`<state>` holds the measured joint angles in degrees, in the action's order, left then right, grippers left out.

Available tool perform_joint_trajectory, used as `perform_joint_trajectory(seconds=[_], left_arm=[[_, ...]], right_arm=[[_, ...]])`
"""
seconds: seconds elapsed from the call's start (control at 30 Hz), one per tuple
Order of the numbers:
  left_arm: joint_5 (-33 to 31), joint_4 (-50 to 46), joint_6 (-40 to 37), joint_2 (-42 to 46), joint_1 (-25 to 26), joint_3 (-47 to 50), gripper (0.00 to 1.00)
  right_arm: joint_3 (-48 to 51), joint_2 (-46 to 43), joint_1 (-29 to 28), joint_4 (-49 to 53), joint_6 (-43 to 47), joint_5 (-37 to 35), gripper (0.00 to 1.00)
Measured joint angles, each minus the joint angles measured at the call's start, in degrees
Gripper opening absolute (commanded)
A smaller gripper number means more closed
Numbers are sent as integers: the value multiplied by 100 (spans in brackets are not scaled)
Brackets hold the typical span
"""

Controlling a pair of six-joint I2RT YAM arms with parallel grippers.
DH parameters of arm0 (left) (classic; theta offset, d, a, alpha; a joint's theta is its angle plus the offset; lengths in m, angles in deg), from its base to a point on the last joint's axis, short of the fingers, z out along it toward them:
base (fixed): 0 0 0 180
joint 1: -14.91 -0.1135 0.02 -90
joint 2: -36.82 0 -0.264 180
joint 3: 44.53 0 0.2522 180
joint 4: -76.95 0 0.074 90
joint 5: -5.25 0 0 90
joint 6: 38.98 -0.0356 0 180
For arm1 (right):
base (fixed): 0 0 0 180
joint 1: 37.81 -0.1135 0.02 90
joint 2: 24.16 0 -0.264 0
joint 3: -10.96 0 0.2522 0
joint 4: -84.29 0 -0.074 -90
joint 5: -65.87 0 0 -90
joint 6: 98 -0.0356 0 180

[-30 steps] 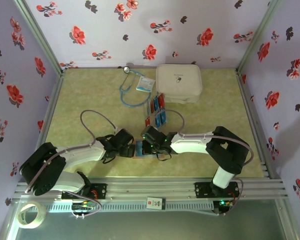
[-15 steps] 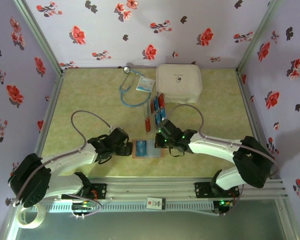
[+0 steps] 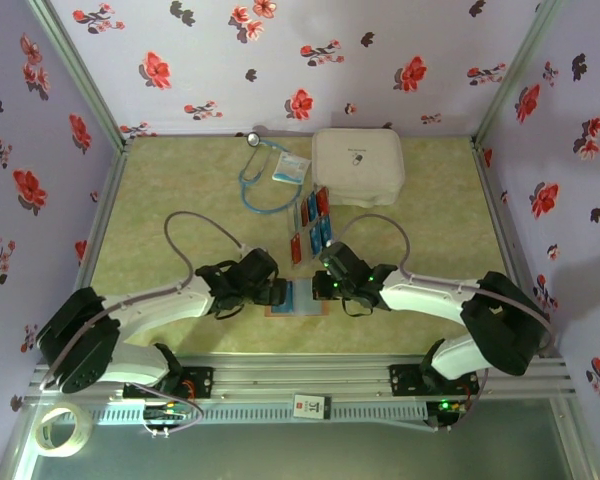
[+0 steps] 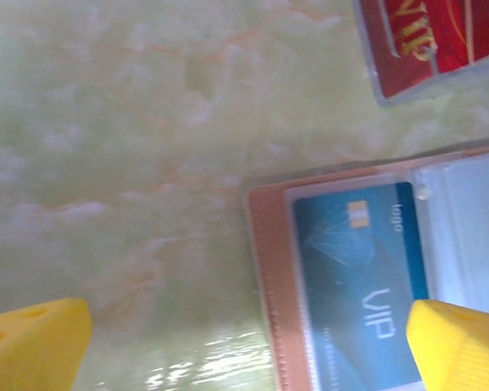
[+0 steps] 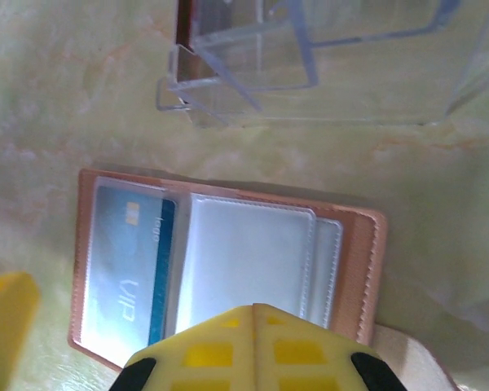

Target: Put the credit cards into the card holder

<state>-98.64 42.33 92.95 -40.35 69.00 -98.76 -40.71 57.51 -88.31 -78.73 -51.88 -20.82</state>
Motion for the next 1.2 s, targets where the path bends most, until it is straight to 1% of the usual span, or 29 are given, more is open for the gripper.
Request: perform_joint_trajectory(seconds=[0.17,0.37,0.83,1.2], left_arm=[[0,131,90,-330,234,-173,100],[0,247,151,-511,319,-192,100],[0,601,179,-625,468,-190,100],[0,835,243,-625,533,24,100]], right_arm=[[109,186,26,-269,-2,90,0],[229,363,26,-511,-9,170,0],[289,706,26,-1027,-177,442,0],[289,802,26,-1200,-326,553,0]])
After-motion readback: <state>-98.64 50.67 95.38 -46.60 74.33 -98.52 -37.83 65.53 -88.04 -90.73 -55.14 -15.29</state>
